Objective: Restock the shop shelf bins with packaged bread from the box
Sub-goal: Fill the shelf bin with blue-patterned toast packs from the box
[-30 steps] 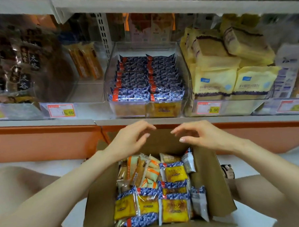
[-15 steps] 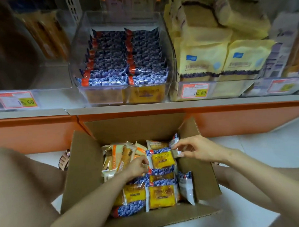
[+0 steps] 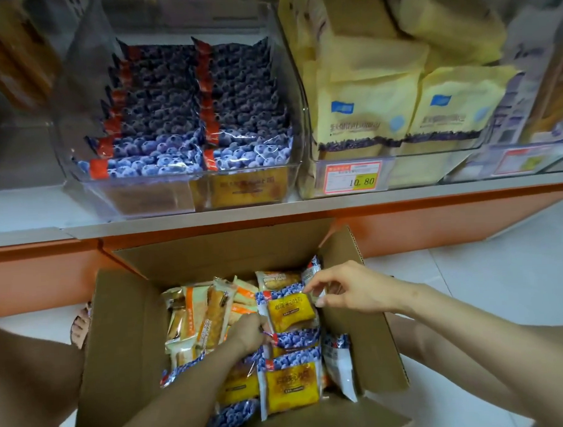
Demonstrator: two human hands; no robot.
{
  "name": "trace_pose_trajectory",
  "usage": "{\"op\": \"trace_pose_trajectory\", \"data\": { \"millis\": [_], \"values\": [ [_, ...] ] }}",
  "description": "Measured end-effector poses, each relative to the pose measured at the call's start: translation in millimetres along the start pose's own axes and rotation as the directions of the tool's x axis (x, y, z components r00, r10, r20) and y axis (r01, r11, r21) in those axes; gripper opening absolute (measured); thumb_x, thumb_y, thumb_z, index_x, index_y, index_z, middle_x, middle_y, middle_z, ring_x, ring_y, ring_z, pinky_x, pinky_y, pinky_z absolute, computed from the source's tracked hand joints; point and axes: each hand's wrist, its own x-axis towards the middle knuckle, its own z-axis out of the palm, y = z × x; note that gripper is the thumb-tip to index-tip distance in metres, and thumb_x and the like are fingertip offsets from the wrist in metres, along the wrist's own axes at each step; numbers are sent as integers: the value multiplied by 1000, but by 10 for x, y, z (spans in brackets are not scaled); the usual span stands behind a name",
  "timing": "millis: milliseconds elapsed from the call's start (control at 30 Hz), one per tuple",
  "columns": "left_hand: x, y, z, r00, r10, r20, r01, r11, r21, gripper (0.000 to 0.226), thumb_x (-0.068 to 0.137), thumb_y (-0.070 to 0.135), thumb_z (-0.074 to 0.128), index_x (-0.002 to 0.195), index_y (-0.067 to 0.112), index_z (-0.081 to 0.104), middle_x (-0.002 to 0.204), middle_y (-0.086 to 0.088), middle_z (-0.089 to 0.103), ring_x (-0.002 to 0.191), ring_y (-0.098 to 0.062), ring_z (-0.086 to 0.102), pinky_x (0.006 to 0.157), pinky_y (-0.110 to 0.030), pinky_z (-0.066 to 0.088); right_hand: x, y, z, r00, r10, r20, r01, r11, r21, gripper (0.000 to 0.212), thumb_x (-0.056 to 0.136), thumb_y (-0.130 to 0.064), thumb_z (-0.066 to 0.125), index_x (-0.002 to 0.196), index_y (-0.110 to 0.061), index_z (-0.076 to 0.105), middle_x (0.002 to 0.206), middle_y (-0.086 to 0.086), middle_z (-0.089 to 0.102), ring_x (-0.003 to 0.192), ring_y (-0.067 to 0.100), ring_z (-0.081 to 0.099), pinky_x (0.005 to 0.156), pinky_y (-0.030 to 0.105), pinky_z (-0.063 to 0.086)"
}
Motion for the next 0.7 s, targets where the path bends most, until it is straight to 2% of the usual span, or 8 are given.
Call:
{"op": "trace_pose_trajectory", "data": {
  "millis": [67, 133, 233, 367, 467, 567, 633, 700],
  "values": [
    [-35, 70, -110, 997, 74, 27, -72, 994, -81, 15, 86, 15, 65, 79, 22, 55, 97, -1, 65, 85, -15, 57, 74, -29, 44, 21, -16, -1, 1000, 3, 11, -3, 1000, -21, 25, 88, -29, 66, 113, -32, 65, 102, -8, 67, 88, 10, 64, 87, 36, 50],
    [-134, 163, -263, 986, 159, 46, -141, 951, -274, 19, 89, 8, 61, 75, 20, 53, 77, 5, 63, 69, -11, 56, 66, -28, 46, 29, -44, 11, 1000, 9, 20, -8, 1000, -29, 28, 87, -27, 66, 115, -33, 64, 107, -7, 66, 90, 10, 63, 88, 35, 50],
    [-333, 324, -632, 963, 271, 15, -232, 850, -473, 19, 88, 5, 60, 75, 16, 51, 59, 7, 56, 53, 1, 53, 59, -18, 44, 56, -97, 38, 999, -40, 35, 44, 992, -122, 40, 86, -26, 68, 123, -36, 58, 129, -5, 55, 115, 12, 51, 94, 27, 40],
    [-584, 426, -1107, 905, 425, 15, -349, 763, -544, 15, 88, 2, 60, 79, 13, 54, 74, 1, 66, 69, -5, 62, 69, -19, 50, 60, -206, 40, 992, -79, 103, 108, 942, -319, 45, 86, -29, 68, 128, -39, 53, 149, -5, 33, 135, 16, 30, 110, 32, 19],
    [-739, 453, -1254, 872, 489, 24, -401, 742, -536, 13, 87, 3, 61, 80, 12, 55, 79, 3, 66, 74, -4, 62, 69, -16, 49, 43, -282, 15, 987, -87, 138, 128, 936, -328, 44, 84, -27, 70, 124, -39, 56, 142, -7, 39, 132, 12, 31, 114, 41, 9],
    [-824, 468, -1272, 863, 505, 31, -417, 745, -520, 12, 88, 3, 61, 81, 13, 55, 75, 7, 65, 71, -2, 62, 66, -15, 48, 24, -327, -3, 981, -81, 178, 123, 964, -236, 43, 81, -20, 72, 118, -38, 59, 121, -8, 46, 112, 9, 42, 114, 40, 19],
    [-848, 464, -1236, 867, 497, 28, -394, 720, -572, 10, 88, 4, 60, 84, 12, 54, 75, 4, 67, 73, -7, 64, 66, -18, 51, 2, -358, 2, 972, -76, 221, 106, 986, -128, 43, 81, -13, 72, 118, -34, 61, 107, -10, 46, 98, 4, 45, 97, 30, 37],
    [-846, 469, -1164, 880, 476, 15, -368, 701, -611, 8, 88, 7, 60, 86, 12, 54, 75, 3, 69, 74, -10, 65, 69, -23, 53, -24, -395, 12, 966, -80, 246, 87, 996, -18, 42, 81, -5, 70, 117, -27, 62, 102, -21, 47, 94, -4, 46, 85, 19, 40]
  ]
}}
